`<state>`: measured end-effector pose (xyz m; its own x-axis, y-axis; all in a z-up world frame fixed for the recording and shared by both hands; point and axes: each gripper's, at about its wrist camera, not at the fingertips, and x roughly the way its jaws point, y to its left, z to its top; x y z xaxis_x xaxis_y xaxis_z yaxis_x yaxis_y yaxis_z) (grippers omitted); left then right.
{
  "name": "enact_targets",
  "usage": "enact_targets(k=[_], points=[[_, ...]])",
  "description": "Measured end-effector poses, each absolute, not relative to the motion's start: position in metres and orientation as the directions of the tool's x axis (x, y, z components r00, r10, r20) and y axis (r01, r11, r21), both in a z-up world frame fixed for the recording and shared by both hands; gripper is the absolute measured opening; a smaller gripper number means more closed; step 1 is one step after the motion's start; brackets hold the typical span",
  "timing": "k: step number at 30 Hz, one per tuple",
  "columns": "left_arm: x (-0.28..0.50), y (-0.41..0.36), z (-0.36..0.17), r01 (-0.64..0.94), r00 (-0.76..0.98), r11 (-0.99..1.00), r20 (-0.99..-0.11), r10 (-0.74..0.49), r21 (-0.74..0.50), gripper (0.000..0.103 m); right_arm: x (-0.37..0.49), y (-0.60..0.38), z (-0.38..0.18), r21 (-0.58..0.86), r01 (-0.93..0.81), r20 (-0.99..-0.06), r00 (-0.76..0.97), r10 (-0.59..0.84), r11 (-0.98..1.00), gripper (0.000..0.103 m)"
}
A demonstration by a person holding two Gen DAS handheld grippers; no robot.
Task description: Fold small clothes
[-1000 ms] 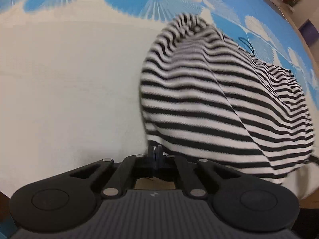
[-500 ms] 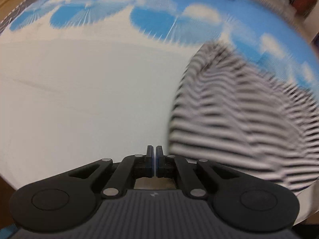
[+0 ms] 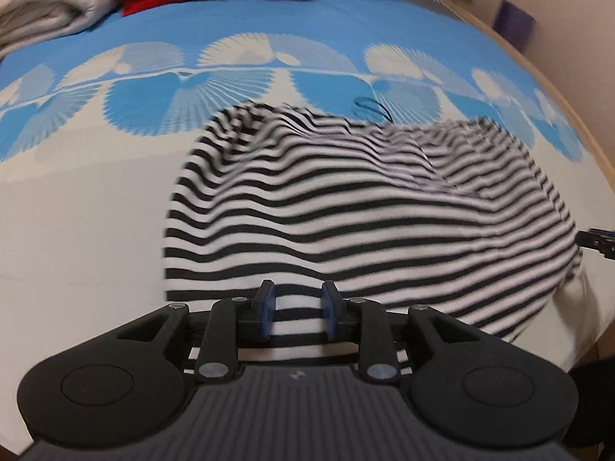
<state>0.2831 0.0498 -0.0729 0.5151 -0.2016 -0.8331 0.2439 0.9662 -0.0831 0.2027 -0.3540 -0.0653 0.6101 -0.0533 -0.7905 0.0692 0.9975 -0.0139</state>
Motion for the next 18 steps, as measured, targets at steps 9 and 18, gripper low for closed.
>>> enact_targets(k=[9,18], points=[[0.31,0.041,-0.119,0.186,0.361,0.982,-0.931,-0.052,0.017,0.06,0.212,-0.326,-0.117,-0.171,-0.059,-0.907,0.399,-0.134,0.984,0.06],[0.334,0.099,-0.11,-0.127,0.386,0.987,-0.922,-0.04,-0.096,0.06,0.206,-0.325,-0.08,-0.186,0.009,-0.807,0.569,-0.158,0.982,0.06]])
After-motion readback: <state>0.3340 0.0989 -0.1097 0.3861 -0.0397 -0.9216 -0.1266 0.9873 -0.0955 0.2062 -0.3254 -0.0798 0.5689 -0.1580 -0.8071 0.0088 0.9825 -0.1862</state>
